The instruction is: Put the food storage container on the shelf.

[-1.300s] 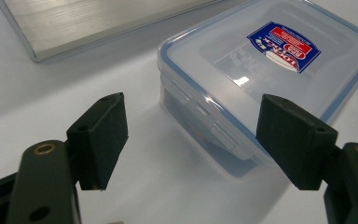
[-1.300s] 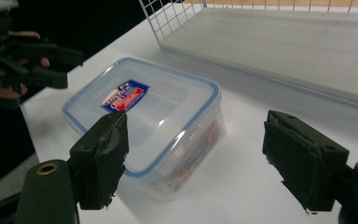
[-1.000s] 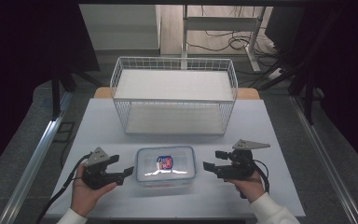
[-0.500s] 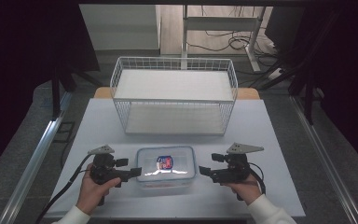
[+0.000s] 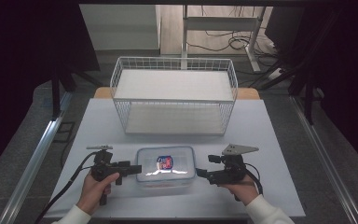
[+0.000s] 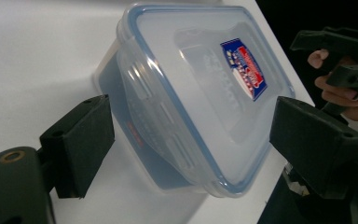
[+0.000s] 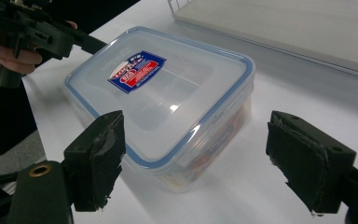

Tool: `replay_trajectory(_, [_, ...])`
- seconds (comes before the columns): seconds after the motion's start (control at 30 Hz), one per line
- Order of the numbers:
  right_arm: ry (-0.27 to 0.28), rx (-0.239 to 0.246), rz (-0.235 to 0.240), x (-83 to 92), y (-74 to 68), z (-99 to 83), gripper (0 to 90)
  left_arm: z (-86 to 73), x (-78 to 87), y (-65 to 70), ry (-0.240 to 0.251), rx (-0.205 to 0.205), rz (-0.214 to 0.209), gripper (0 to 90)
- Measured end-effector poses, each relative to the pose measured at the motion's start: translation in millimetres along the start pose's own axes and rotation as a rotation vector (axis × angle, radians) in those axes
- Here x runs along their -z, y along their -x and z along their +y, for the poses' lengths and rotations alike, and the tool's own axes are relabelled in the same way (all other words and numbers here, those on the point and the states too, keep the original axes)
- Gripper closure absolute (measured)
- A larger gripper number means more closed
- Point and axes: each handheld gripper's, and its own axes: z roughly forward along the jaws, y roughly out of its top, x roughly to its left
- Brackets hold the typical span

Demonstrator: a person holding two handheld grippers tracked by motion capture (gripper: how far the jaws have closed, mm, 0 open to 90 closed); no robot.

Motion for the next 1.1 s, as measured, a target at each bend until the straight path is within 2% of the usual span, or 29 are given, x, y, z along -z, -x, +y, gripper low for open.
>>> replay_trajectory(0.13, [0.001, 0.003, 0.001, 0.0, 0.8, 0.0, 19.8, -2.7, -7.9, -1.6, -0.028, 0.01, -0.012, 13.7])
replay_trajectory(0.17, [0.001, 0.001, 0.0, 0.0, 0.9, 0.0, 19.8, -4.2, -12.2, -3.0, -0.04, 0.02, -0.039, 13.6])
replay_trajectory(0.2, [0.001, 0.001, 0.0, 0.0, 0.9, 0.0, 19.8, -4.2, -12.2, -3.0, -0.04, 0.02, -0.039, 13.6])
replay_trajectory(0.3, [0.0, -0.006, 0.006, -1.0, 0.5, -0.1, 19.8, -6.5, -19.3, -5.2, -0.065, 0.04, -0.082, 14.7])
replay_trajectory(0.37, [0.0, -0.011, 0.011, -2.3, 0.7, -0.1, 19.8, -7.8, -22.3, -5.7, -0.079, 0.055, -0.083, 14.0])
replay_trajectory(0.47, [-0.002, -0.027, 0.022, -4.0, 1.7, 0.1, 19.7, -8.0, -22.4, -6.4, -0.081, 0.054, -0.078, 15.6])
replay_trajectory(0.5, [-0.009, -0.068, 0.043, -7.2, 3.8, 0.5, 19.5, -7.6, -21.4, -6.3, -0.074, 0.055, -0.072, 16.5])
replay_trajectory(0.53, [-0.009, -0.068, 0.043, -7.2, 3.8, 0.5, 19.5, -7.6, -21.4, -6.3, -0.074, 0.055, -0.072, 18.1])
replay_trajectory(0.57, [-0.023, -0.124, 0.069, -12.6, 8.4, 0.5, 19.0, -7.2, -19.0, -5.2, -0.062, 0.045, -0.067, 19.7])
replay_trajectory(0.63, [-0.038, -0.179, 0.086, -19.7, 13.4, 0.5, 18.9, -7.1, -17.7, -4.9, -0.058, 0.045, -0.063, 21.2])
replay_trajectory(0.67, [-0.038, -0.179, 0.086, -19.7, 13.4, 0.5, 18.9, -7.1, -17.7, -4.9, -0.058, 0.045, -0.063, 22.2])
replay_trajectory(0.7, [-0.052, -0.225, 0.103, -27.1, 18.5, 0.7, 19.0, -7.6, -17.5, -4.7, -0.062, 0.038, -0.053, 23.7])
replay_trajectory(0.73, [-0.052, -0.225, 0.103, -27.1, 18.5, 0.7, 19.0, -7.6, -17.5, -4.7, -0.062, 0.038, -0.053, 24.4])
replay_trajectory(0.77, [-0.074, -0.281, 0.136, -34.8, 23.9, 0.5, 19.1, -7.5, -17.4, -4.8, -0.06, 0.044, -0.051, 24.7])
replay_trajectory(0.87, [-0.108, -0.355, 0.18, -46.0, 31.4, -1.8, 20.3, -7.6, -17.2, -4.9, -0.058, 0.046, -0.051, 25.7])
replay_trajectory(0.93, [-0.117, -0.369, 0.197, -49.5, 33.2, -2.7, 20.7, -7.7, -17.2, -5.1, -0.057, 0.047, -0.052, 25.8])
replay_trajectory(0.97, [-0.13, -0.399, 0.227, -54.4, 34.8, -3.7, 21.8, -7.9, -16.8, -5.8, -0.055, 0.055, -0.056, 26.3])
replay_trajectory(1.1, [-0.142, -0.425, 0.248, -60.2, 36.4, -5.4, 27.4, -8.7, -15.6, -10.5, -0.041, 0.076, -0.075, 30.0])
